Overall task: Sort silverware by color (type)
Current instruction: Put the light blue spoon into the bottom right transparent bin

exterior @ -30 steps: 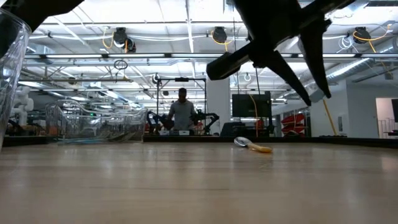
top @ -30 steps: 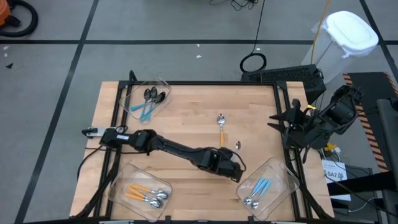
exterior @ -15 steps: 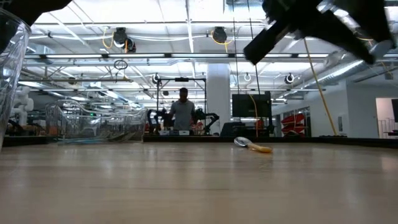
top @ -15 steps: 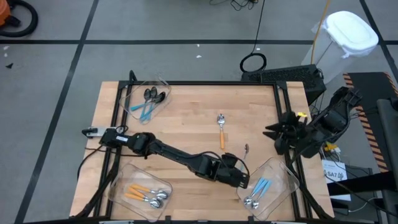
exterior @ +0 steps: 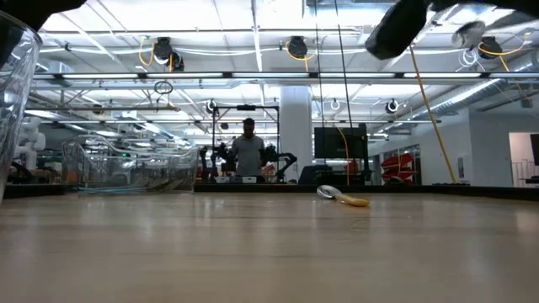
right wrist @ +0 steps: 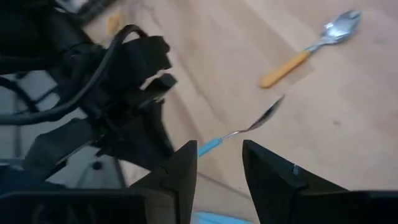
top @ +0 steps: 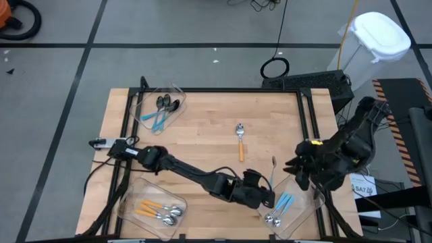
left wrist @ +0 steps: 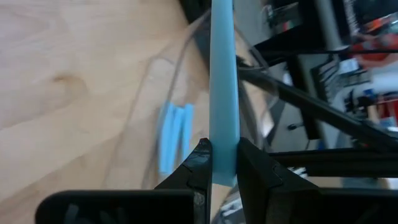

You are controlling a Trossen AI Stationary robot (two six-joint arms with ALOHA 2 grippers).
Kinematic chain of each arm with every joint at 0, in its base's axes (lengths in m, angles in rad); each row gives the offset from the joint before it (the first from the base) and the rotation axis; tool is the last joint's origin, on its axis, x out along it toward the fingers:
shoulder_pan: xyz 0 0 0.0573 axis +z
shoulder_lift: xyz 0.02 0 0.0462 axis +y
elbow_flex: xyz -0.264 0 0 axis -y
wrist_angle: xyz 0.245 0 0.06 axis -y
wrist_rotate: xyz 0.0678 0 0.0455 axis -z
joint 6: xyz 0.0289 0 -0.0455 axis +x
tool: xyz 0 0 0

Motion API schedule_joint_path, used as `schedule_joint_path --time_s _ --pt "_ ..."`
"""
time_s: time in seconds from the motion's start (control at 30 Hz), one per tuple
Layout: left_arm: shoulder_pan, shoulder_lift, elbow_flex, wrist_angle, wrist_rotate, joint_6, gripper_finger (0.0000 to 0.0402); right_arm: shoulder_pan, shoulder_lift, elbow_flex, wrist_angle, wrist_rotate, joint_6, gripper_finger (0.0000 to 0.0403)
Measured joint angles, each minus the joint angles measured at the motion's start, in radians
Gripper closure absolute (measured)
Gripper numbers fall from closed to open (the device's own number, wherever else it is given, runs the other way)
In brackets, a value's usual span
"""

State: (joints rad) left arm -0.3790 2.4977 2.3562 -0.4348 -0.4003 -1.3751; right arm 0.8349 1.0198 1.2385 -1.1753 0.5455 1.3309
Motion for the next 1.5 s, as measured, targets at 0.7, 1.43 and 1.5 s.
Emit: schedule_joint_path --time_s 0.7,1.43,1.5 --pt "-0.045 -0.030 0.001 0.309 -0.202 0.067 0.0356 0.251 0.099 0.000 0.070 0.218 0.261 0.0277" --pt "-0.058 -0.030 0.000 0.463 -0.236 0.275 0.0356 0.252 0.103 0.000 0.195 0.373 0.308 0.0214" --pt "-0.058 -0.030 0.000 0.464 -0.236 0.287 0.0356 0.252 0.103 0.000 0.207 0.372 0.293 0.0227"
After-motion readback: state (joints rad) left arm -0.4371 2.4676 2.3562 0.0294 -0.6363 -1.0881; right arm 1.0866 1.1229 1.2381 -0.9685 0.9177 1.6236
